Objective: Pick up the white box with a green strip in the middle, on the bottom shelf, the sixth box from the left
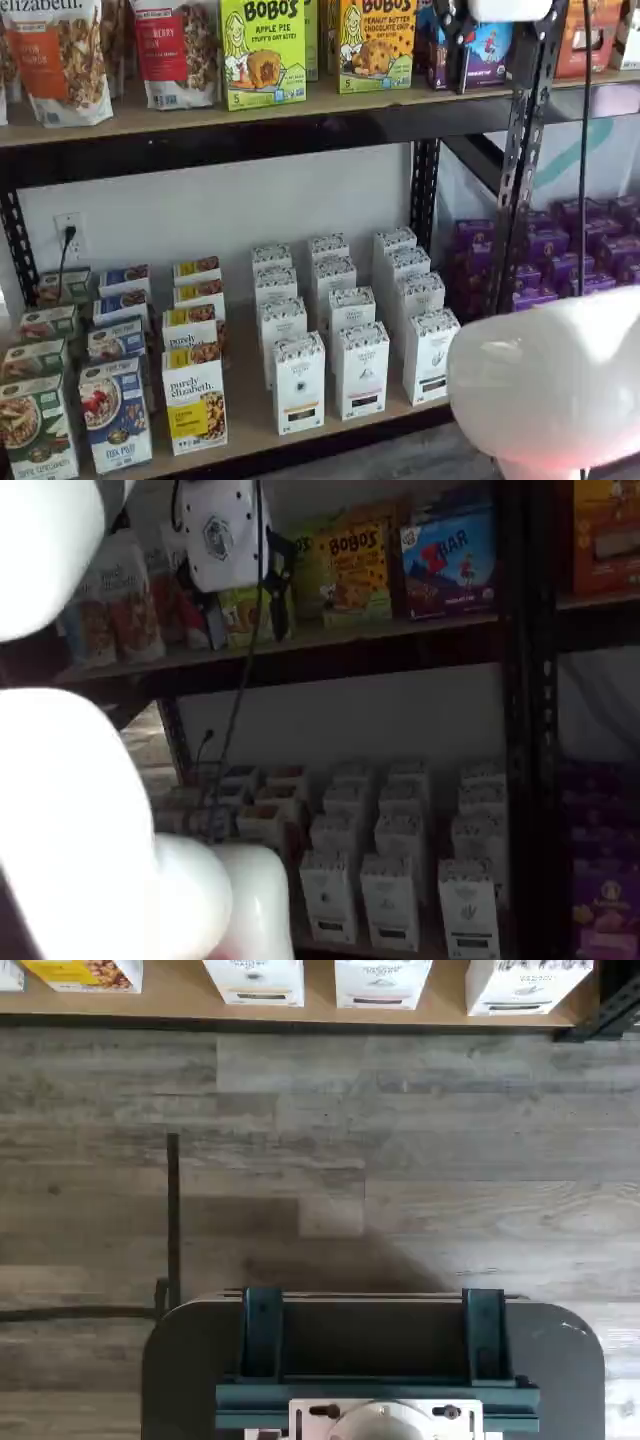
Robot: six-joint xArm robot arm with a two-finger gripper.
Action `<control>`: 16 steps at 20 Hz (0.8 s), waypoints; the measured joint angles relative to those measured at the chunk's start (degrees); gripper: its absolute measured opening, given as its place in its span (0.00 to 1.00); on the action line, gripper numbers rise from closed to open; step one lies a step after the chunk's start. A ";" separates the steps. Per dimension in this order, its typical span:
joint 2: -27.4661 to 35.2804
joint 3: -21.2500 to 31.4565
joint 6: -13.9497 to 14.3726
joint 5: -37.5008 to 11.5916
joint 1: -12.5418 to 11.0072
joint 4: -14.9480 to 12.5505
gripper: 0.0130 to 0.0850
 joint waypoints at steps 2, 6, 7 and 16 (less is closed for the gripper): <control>-0.01 0.01 1.05 -0.05 2.14 -2.28 1.00; -0.11 0.20 1.14 -0.57 2.26 -2.82 1.00; -0.13 0.36 1.09 -0.80 2.18 -2.76 1.00; -1.34 8.04 -0.30 -7.97 1.63 -6.40 1.00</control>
